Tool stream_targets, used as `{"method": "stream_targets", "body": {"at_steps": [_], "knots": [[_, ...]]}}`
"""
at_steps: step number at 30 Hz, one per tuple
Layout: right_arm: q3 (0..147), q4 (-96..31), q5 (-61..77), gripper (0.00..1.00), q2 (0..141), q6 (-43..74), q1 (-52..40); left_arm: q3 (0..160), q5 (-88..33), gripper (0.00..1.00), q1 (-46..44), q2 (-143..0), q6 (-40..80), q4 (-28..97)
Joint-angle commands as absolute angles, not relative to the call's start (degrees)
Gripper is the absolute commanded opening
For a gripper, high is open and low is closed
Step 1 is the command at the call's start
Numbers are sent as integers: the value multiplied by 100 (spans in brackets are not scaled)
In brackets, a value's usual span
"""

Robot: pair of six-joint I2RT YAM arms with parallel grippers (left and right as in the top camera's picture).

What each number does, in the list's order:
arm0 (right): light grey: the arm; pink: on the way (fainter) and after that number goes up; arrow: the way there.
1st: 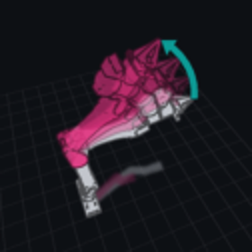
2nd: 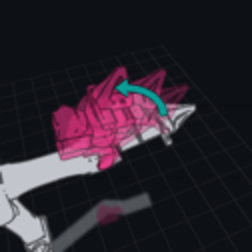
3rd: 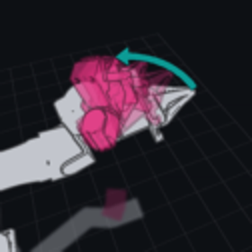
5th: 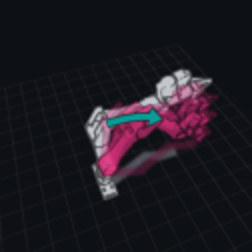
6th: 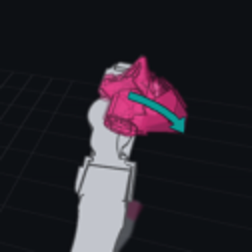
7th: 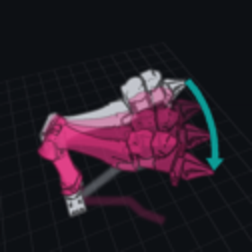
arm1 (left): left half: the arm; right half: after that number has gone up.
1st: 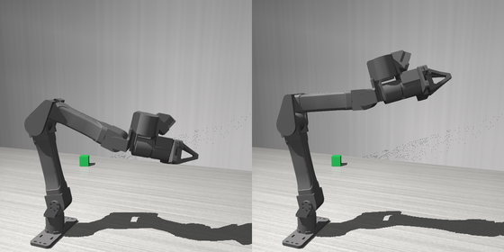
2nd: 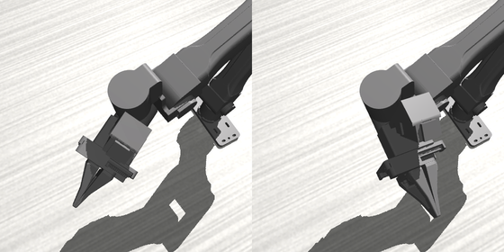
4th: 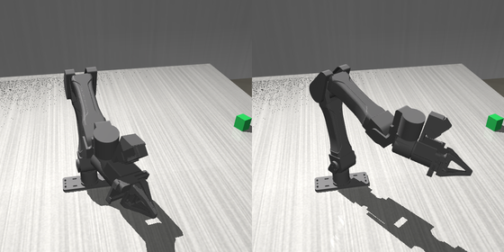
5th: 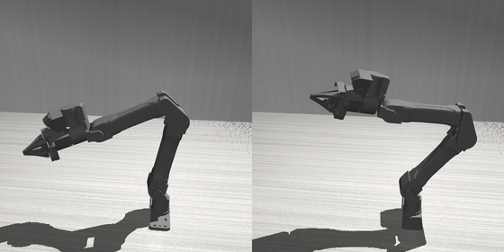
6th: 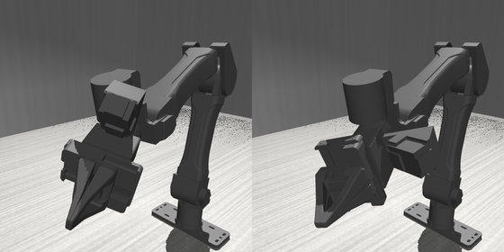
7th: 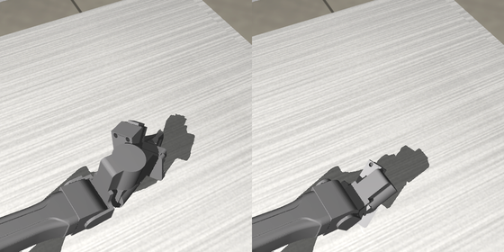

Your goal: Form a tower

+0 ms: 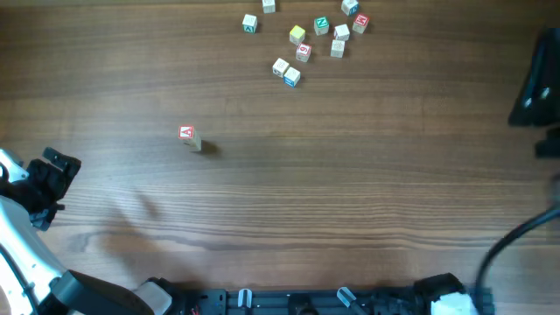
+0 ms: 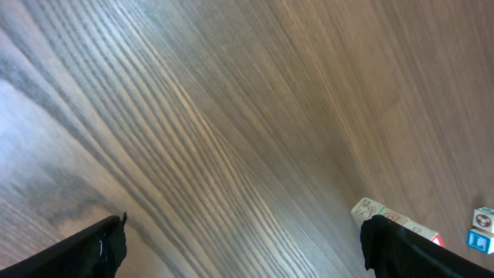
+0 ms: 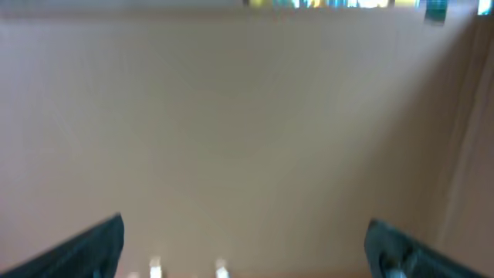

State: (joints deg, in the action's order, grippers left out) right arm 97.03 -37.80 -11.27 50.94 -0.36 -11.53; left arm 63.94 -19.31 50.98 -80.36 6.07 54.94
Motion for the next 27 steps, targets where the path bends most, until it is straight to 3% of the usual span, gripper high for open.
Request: {"method": "stream_targets", "body": {"at_steps": [1, 5, 8, 10, 12, 18, 22, 27], "knots": [[6665, -2285, -370, 100, 3232, -126, -687, 6455, -1990, 100, 5129, -8068, 491, 5485], [4071, -1186, -244, 100, 1133, -60, -303, 6458, -1990, 100, 5129, -8068, 491, 5485], [2554, 718, 443, 100, 202, 338, 58, 6458, -1990, 100, 5129, -8068, 491, 5485], [1107, 2554, -139, 100, 23, 2272, 281, 6455, -1990, 100, 5129, -8068, 491, 5485], [276, 3208, -390, 100, 21, 2757, 292, 6455, -1990, 100, 5129, -8068, 491, 5485], [34, 1911, -384, 100, 21, 2272, 292, 6455, -1990, 100, 5129, -8068, 491, 5485], [34, 228, -318, 100, 21, 2268, 292, 6455, -1990, 100, 5129, -8068, 491, 5485], [34, 60, -276, 100, 54, 2265, 292, 6455, -1990, 100, 5129, -8068, 491, 5485]]}}
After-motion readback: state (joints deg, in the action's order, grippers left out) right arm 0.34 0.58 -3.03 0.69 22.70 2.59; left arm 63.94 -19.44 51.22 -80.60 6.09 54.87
